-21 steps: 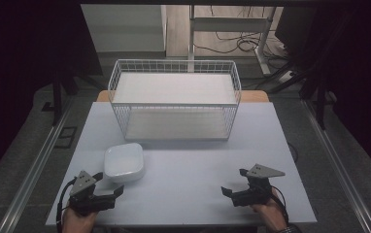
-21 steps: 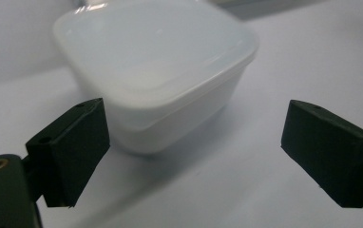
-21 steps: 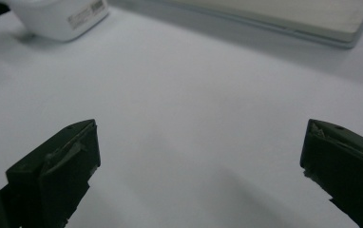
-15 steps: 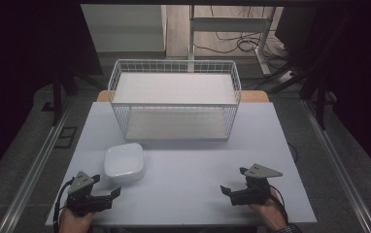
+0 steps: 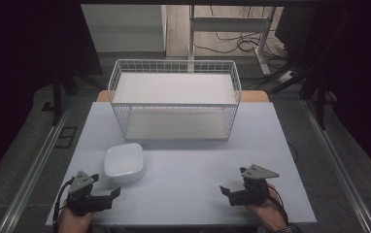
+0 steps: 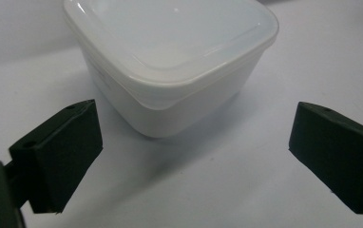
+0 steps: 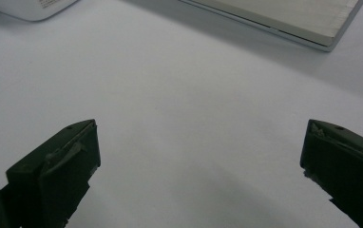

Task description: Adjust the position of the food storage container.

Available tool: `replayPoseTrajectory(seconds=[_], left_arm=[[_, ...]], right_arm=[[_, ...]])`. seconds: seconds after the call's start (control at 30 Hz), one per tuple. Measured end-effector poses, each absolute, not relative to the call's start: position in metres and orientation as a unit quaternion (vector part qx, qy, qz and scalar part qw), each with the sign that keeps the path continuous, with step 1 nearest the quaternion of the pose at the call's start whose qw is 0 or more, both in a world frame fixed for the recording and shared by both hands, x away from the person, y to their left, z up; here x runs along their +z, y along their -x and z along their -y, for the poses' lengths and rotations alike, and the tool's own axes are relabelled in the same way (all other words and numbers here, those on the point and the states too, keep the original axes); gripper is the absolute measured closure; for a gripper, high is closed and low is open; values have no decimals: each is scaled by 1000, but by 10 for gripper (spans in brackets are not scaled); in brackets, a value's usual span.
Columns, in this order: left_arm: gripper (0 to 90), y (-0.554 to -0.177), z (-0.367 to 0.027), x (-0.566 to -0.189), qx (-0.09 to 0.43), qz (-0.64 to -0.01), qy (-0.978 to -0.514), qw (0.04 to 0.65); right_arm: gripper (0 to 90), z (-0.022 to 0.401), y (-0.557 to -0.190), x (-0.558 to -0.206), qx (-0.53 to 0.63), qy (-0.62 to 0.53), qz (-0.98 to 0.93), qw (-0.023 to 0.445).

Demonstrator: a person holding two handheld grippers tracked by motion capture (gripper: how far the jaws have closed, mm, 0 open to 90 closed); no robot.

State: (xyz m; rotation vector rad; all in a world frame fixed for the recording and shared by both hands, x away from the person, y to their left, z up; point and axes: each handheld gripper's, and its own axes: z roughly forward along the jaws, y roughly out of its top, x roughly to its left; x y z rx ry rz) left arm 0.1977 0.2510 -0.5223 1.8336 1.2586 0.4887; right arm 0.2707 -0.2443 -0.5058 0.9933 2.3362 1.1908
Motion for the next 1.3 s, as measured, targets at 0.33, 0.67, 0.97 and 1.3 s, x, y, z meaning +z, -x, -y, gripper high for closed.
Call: replayPoseTrajectory(seconds=[0.33, 0.67, 0.97, 1.3], left_arm=[[174, -190, -266, -507, 220, -507, -724, 412], [786, -200, -302, -508, 217, -551, -684, 427], [897, -241, -298, -528, 178, -563, -705, 391], [897, -264, -293, -533, 162, -561, -708, 396]], right_arm=[[0, 246, -272, -505, 413, -351, -822, 174], [0, 248, -272, -505, 414, -355, -820, 176], [0, 246, -273, -507, 410, -356, -822, 171], [0, 247, -276, -509, 408, -367, -820, 160]])
